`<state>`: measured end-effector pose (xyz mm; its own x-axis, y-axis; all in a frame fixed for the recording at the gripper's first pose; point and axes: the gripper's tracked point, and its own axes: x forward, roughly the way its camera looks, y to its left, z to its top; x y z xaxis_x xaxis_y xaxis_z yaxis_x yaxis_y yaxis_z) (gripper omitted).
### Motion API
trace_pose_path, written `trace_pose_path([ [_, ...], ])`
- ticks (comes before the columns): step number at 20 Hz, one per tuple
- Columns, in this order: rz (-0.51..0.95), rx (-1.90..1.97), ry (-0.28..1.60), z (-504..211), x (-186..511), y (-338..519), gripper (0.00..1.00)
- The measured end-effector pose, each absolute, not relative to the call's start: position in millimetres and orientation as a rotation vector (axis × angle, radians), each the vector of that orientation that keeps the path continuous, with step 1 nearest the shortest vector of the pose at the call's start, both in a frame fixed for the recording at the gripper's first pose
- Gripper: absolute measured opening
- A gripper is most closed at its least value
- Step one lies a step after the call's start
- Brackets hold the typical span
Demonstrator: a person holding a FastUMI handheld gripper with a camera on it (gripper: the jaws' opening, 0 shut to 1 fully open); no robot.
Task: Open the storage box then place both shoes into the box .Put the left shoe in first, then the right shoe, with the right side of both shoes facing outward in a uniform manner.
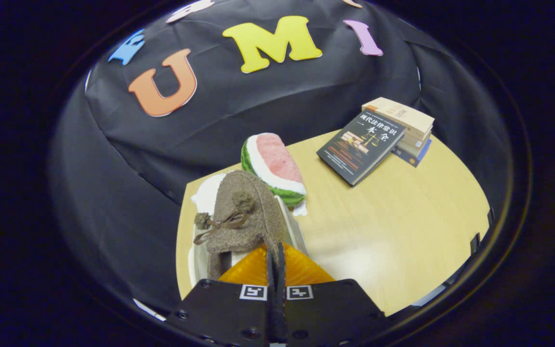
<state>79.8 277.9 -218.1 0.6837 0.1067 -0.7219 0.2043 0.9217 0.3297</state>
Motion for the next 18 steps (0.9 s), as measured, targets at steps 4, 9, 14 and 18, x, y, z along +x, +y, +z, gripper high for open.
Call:
trace_pose_path([
  [4,-0.093,0.289,0.848,-252,73,291,0.00],
  [9,-0.161,0.163,0.850,-280,69,286,0.00],
  [14,-0.176,0.119,0.839,-288,71,288,0.05],
  [18,-0.170,0.114,0.821,-283,73,289,0.11],
])
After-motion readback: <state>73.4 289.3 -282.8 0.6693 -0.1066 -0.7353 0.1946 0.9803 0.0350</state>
